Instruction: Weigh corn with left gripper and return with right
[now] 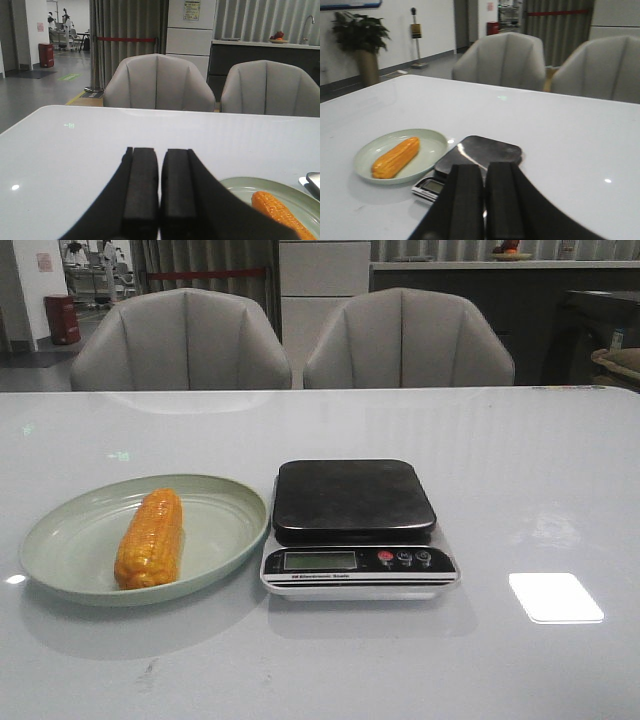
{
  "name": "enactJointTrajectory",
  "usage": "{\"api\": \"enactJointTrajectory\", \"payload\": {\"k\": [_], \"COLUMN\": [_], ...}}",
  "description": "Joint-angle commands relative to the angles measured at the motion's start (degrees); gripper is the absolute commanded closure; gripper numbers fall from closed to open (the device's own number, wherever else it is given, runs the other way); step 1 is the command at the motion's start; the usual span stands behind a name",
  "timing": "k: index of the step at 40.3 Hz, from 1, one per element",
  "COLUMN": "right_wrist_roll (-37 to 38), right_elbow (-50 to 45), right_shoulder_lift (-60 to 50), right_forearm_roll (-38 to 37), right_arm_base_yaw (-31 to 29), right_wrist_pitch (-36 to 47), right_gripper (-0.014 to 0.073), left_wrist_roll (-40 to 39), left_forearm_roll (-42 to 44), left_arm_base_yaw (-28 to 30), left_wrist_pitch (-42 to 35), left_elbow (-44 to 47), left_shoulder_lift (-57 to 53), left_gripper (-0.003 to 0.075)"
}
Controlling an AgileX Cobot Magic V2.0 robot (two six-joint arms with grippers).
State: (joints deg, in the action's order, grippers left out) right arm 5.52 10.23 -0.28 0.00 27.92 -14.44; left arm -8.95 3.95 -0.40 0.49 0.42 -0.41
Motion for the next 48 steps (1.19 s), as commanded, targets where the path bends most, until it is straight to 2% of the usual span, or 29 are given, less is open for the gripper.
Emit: {"api": "enactJointTrajectory", "payload": {"k": [1, 10, 21, 28, 30, 48], "right_wrist_roll": [-0.5, -0.5, -0.5, -0.5, -0.5, -0.5], "right_elbow": [1.5, 1.4, -5.9, -12.2, -11.9, -12.0], "right_shoulder_lift": [0.7, 0.7, 0.7, -1.6, -1.4, -1.4], "right_forearm_roll": [-0.7, -0.7, -0.7, -0.7, -0.7, -0.7], "right_arm_base_yaw": [-6.2, -18.8, -26.0, -26.9, -26.9, -26.9], "right_wrist_pitch": [4.6, 4.6, 10.9, 15.4, 13.5, 13.7], "right_gripper": [0.0401, 0.0401, 0.0401, 0.0401, 0.0401, 0.0401], "left_wrist_roll": [-0.5, -0.5, -0.5, -0.5, -0.5, -0.5], "left_forearm_roll": [-0.6, -0.6, -0.6, -0.6, -0.6, -0.6], "left_arm_base_yaw": [0.0, 0.0, 0.0, 0.0, 0.0, 0.0], "left_wrist_pitch": [-4.6, -4.6, -4.6, -4.6, -4.6, -4.6], "left_elbow": [0.0, 0.0, 0.0, 0.0, 0.0, 0.0], "left_shoulder_lift": [-1.1, -1.1, -1.1, -1.1, -1.0, -1.0], "left_gripper": [0.0606, 0.0606, 0.0606, 0.0606, 0.0606, 0.0606]}}
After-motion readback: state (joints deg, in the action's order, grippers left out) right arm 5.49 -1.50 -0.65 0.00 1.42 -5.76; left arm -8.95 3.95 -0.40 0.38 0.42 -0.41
